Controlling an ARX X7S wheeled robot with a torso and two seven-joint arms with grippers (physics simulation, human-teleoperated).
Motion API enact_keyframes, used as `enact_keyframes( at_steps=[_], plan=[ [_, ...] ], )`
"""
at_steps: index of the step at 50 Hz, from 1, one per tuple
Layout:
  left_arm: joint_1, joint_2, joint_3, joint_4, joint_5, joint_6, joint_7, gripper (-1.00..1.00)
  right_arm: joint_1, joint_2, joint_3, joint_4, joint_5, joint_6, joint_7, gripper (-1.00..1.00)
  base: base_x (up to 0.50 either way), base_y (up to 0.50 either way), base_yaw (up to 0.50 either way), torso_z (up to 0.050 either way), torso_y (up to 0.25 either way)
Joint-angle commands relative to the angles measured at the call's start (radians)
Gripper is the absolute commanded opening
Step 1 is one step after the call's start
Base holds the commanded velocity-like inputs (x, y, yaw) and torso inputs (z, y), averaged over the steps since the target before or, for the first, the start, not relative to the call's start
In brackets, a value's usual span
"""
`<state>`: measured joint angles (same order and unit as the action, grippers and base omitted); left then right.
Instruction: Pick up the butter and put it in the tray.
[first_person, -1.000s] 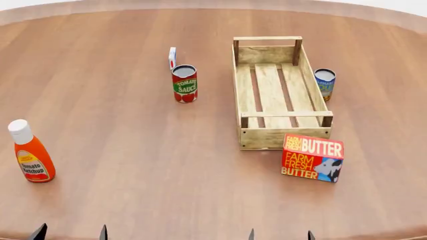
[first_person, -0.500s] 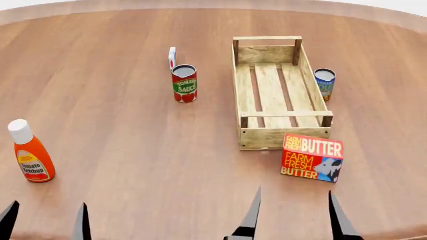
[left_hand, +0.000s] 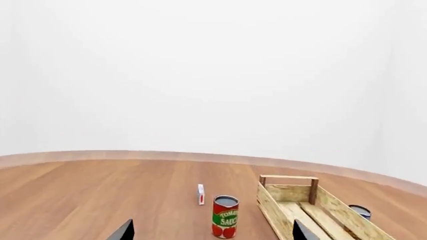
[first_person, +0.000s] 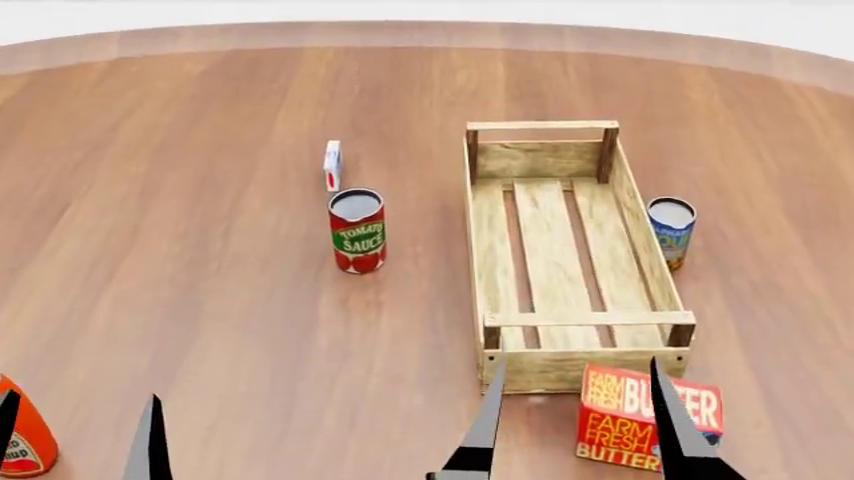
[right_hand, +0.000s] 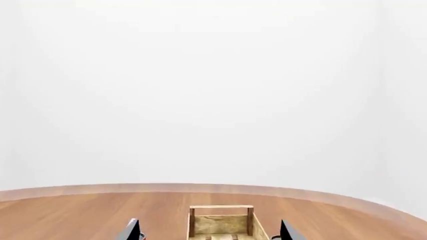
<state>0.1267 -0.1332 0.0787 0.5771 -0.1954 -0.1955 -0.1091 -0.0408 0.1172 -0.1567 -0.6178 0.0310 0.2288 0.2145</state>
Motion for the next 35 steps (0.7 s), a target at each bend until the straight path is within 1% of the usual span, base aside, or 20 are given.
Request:
enact_keyframes(
  at_steps=[1, 35],
  plan=[
    [0.006, -0.007, 0.002, 0.021, -0.002, -0.007, -0.006, 1.00, 0.002, 0.007, -0.005, -0.008, 0.006, 0.003, 0.001, 1.00, 0.50, 0.00, 0.00, 0.000, 0.000],
    [0.003, -0.036, 0.020, 0.022, -0.025, 0.002, -0.040, 1.00, 0.014, 0.039, -0.039, 0.021, 0.022, -0.002, 0.036, 1.00, 0.50, 0.00, 0.00, 0.000, 0.000]
  ],
)
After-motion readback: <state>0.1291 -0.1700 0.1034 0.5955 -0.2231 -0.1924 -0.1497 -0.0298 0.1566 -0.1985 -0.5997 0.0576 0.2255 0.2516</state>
